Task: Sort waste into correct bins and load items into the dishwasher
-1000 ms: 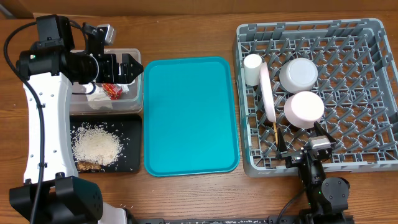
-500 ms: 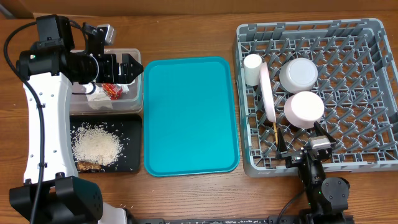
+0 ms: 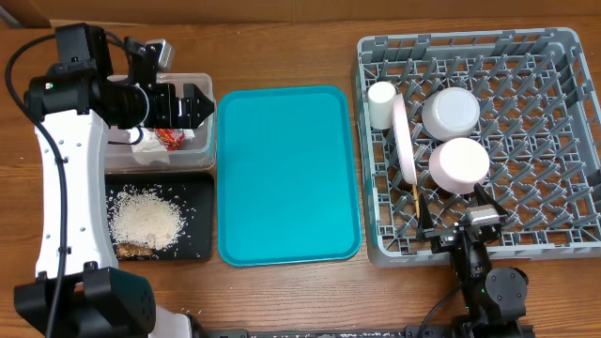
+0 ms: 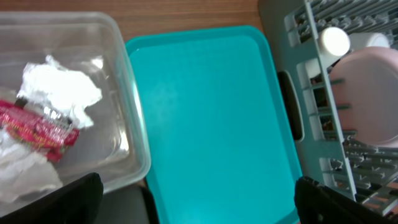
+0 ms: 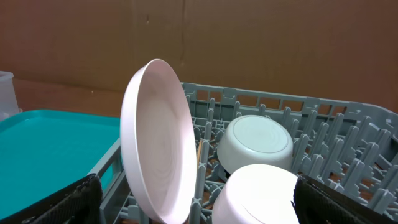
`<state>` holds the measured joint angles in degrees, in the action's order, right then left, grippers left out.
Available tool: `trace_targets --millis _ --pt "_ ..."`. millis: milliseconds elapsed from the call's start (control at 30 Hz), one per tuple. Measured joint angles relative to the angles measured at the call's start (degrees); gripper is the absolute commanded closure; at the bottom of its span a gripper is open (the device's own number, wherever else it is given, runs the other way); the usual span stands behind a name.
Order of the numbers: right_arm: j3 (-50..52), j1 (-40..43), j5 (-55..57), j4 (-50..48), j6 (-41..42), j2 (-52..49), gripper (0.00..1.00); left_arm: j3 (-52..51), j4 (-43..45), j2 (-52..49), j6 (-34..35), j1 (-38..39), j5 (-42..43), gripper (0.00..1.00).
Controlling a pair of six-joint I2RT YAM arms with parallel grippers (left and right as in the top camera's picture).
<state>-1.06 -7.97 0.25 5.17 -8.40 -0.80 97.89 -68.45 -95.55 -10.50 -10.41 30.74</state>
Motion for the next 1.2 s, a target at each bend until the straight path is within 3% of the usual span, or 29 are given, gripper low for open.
trace_targets --millis 633,967,1200 --pt "0.0 0.0 0.0 0.0 0.0 0.0 0.00 -2.8 -4.1 31.5 0.0 12.0 -14.4 0.00" --pt "0.0 0.0 0.0 0.0 0.0 0.0 0.00 -34.5 16.9 54.4 0.0 12.0 -15.4 0.00" --pt "0.0 0.0 0.0 0.0 0.0 0.0 0.00 -53.8 37.7 65.5 0.7 12.0 -15.4 0.00"
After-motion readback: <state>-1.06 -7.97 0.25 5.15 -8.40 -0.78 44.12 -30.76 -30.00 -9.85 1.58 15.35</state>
